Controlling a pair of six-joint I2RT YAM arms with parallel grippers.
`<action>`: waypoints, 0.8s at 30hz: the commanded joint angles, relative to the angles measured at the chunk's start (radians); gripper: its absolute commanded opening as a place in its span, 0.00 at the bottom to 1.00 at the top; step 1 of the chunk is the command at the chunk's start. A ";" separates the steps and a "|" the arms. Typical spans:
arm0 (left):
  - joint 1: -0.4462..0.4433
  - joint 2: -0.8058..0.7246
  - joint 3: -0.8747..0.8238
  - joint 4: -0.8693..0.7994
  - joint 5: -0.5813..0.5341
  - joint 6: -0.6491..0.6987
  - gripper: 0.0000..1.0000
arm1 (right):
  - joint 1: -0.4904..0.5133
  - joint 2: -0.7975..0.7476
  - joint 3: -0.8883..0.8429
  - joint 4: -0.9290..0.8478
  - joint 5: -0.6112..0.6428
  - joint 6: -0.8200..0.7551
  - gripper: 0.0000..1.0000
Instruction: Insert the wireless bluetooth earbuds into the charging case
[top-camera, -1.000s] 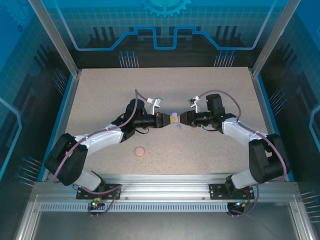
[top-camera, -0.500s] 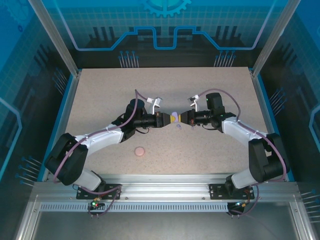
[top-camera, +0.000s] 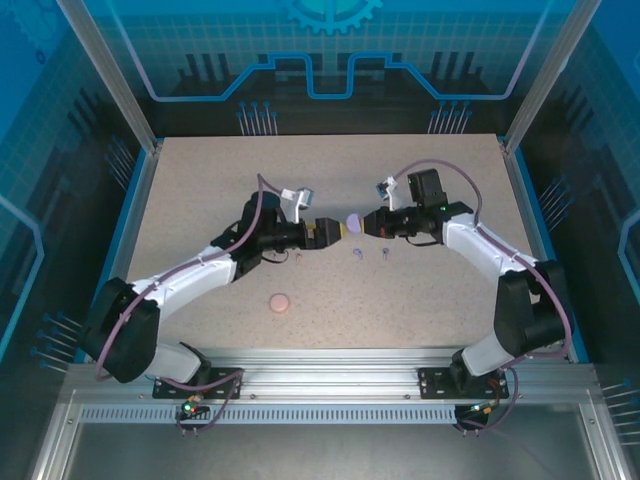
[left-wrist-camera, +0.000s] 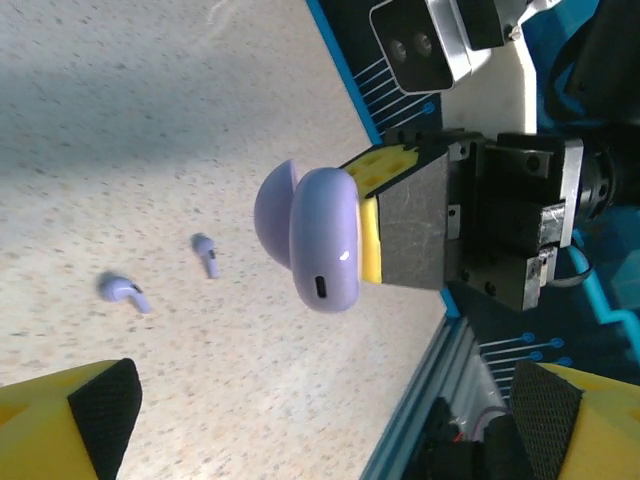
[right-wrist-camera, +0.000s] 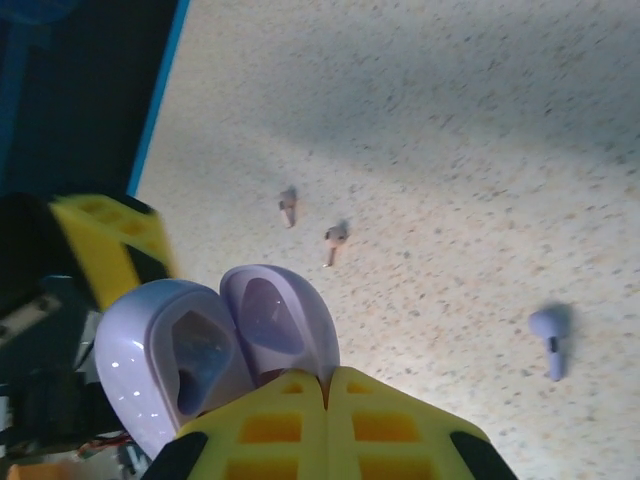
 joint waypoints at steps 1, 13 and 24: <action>0.024 -0.009 0.140 -0.245 0.041 0.193 0.99 | 0.000 0.040 0.098 -0.199 0.094 -0.211 0.00; 0.065 0.228 0.497 -0.793 0.249 0.546 0.98 | 0.020 0.101 0.219 -0.289 0.040 -0.488 0.00; 0.068 0.417 0.668 -0.891 0.375 0.592 0.77 | 0.070 0.090 0.213 -0.302 0.057 -0.506 0.00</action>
